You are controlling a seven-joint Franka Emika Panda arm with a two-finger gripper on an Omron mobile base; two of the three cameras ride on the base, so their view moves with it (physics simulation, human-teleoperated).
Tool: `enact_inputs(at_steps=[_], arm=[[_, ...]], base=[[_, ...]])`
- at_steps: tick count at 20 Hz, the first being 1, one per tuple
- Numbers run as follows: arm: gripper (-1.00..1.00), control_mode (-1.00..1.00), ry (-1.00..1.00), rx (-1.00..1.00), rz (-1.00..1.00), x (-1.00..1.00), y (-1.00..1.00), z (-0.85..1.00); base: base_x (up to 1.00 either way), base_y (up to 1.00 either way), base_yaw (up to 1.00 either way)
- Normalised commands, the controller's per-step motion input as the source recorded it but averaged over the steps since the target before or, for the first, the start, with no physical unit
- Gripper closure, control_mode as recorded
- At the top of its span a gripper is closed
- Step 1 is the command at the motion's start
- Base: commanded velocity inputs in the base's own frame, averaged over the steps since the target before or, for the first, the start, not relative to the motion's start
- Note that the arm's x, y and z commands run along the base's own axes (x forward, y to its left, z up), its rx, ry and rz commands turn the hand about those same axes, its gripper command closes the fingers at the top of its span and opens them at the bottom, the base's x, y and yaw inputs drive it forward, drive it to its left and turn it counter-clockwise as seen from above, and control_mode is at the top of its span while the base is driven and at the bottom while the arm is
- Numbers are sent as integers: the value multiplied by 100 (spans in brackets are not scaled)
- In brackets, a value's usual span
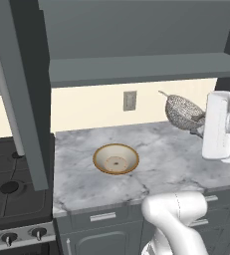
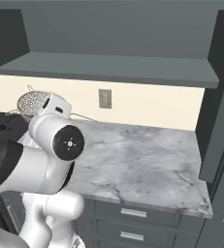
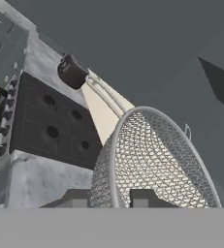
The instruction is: Open the cabinet and setup a tea strainer by placing it in the bowl upright.
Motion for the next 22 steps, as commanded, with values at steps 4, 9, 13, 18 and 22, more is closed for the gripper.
enact_inputs(at_steps=[4,9,13,18,22], arm=[[100,-100,20,0,3,0,27,-86],[100,-100,18,0,4,7,12,-89],[100,-100,-3,0,9,26,1,-53],[100,-100,-13,-2,3,44,2,-39],[100,-100,-13,-4,2,61,14,-38]], base=[[0,0,0],[0,0,0],[0,0,0],[0,0,0],[0,0,0]])
